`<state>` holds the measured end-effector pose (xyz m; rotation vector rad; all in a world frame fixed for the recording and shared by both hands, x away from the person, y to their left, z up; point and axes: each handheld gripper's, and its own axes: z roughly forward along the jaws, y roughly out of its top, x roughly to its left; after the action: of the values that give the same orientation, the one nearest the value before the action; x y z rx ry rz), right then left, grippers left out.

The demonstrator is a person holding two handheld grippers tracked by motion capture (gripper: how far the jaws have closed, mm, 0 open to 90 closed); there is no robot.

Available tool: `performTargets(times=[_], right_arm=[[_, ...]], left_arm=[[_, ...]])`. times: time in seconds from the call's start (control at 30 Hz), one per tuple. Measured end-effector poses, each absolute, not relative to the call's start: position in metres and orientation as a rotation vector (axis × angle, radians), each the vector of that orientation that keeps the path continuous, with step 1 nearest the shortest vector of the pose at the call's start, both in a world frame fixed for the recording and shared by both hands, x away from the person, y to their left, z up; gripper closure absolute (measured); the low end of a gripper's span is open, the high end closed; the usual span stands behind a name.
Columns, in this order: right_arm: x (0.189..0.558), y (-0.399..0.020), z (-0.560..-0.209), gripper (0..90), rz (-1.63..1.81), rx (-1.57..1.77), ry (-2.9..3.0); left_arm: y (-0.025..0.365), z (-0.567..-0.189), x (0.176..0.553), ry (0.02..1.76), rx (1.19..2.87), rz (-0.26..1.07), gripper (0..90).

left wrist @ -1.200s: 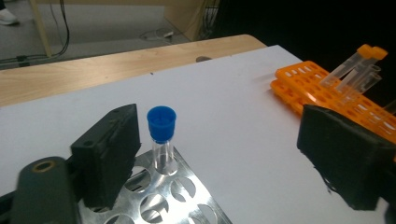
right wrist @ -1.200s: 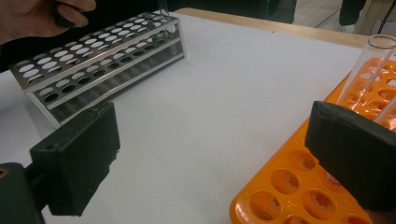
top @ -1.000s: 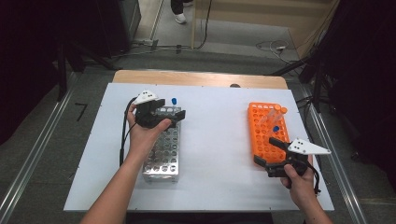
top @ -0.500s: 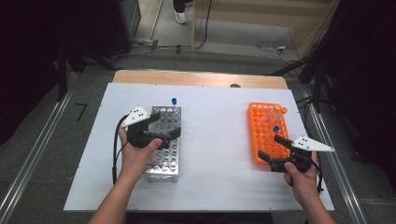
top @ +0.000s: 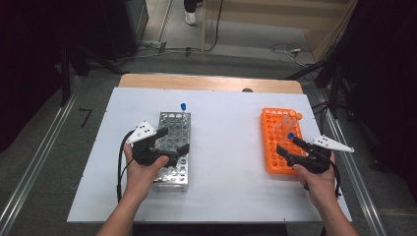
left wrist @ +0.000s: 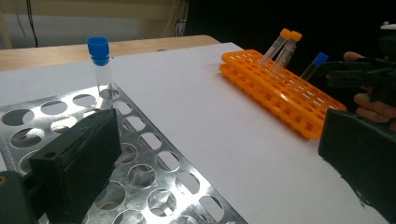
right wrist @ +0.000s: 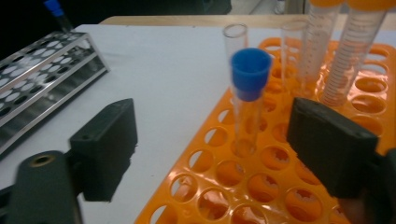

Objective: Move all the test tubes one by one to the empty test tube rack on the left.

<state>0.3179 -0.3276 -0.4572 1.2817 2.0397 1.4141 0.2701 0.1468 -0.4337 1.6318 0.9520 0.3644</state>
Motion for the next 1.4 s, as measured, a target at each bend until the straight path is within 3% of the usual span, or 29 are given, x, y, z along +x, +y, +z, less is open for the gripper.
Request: performTargets(times=[0.27,0.47,0.7,0.97,1.4], right_arm=[[0.335,-0.321,-0.467,46.0,1.301,1.394,2.069],[0.339,-0.314,-0.471,55.5,1.219,1.418,2.055],[0.337,-0.304,-0.471,73.3,1.113,1.417,2.01],[0.334,-0.306,-0.468,74.2,1.137,1.389,1.987],[0.321,-0.301,-0.432,74.3,1.283,1.23,1.952]], left_arm=[[0.146,-0.433,0.27,0.95,1.63,0.364,0.0],[0.147,-0.433,0.27,0.951,1.626,0.366,0.0],[0.145,-0.434,0.27,0.955,1.628,0.365,0.0],[0.144,-0.433,0.269,0.945,1.63,0.367,0.1],[0.138,-0.421,0.268,0.913,1.62,0.389,0.3]])
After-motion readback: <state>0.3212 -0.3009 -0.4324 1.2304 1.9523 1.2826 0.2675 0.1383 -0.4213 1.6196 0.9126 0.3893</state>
